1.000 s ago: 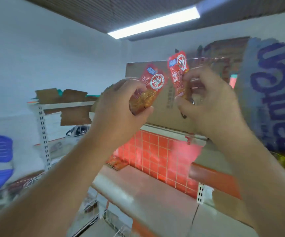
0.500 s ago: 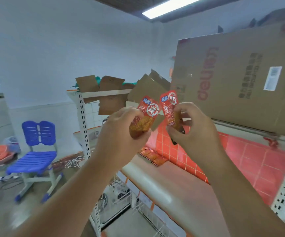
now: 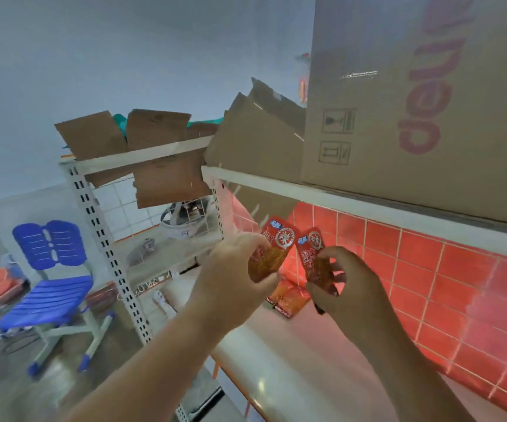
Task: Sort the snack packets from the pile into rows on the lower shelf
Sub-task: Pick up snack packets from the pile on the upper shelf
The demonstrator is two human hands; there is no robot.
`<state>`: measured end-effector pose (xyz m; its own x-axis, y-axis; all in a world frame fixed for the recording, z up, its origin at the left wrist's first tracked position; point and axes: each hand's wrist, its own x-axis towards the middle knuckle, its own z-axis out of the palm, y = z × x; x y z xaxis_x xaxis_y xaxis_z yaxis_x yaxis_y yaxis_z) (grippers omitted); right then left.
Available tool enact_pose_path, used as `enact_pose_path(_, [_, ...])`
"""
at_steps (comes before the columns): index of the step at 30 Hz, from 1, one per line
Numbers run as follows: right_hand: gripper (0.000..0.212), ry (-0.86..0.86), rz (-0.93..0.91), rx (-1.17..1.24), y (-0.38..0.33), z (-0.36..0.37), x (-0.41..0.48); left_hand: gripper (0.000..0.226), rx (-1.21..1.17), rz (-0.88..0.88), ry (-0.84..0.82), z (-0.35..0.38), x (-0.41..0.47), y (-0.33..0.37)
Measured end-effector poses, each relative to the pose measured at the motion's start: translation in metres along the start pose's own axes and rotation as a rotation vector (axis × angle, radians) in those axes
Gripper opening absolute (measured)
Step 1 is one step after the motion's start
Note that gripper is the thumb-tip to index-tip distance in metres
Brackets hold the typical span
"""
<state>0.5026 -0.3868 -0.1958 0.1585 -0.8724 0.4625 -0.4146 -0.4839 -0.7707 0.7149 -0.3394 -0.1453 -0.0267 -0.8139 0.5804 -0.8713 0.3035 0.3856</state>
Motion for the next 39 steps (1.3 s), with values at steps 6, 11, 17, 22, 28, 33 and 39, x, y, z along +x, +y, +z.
enact_pose_path(6, [0.032,-0.062,0.239,-0.135,0.085,0.030,0.003,0.036,-0.051,-0.123,-0.240,0.100,0.014,-0.042])
enact_pose_path(11, [0.034,-0.064,0.395,-0.280,0.132,0.053,-0.007,0.035,0.021,-0.139,-0.400,0.171,0.004,-0.063])
enact_pose_path(17, [0.016,-0.075,0.510,-0.415,0.172,0.076,-0.007,0.060,0.199,-0.050,-0.513,0.238,-0.002,-0.082])
enact_pose_path(22, [0.029,-0.026,0.636,-0.405,0.183,0.089,-0.002,0.038,0.208,0.065,-0.485,0.278,0.011,-0.095])
enact_pose_path(28, [0.021,0.105,0.523,-0.482,0.180,0.104,0.000,0.049,0.282,0.329,-0.632,0.306,0.023,-0.118])
enact_pose_path(33, [0.034,0.010,0.576,-0.765,0.184,0.110,-0.018,0.025,0.024,0.466,-0.461,0.294,0.018,-0.143])
enact_pose_path(39, [0.039,0.177,0.555,-0.853,0.189,0.126,-0.028,0.030,-0.052,0.449,-0.473,0.301,0.011,-0.154])
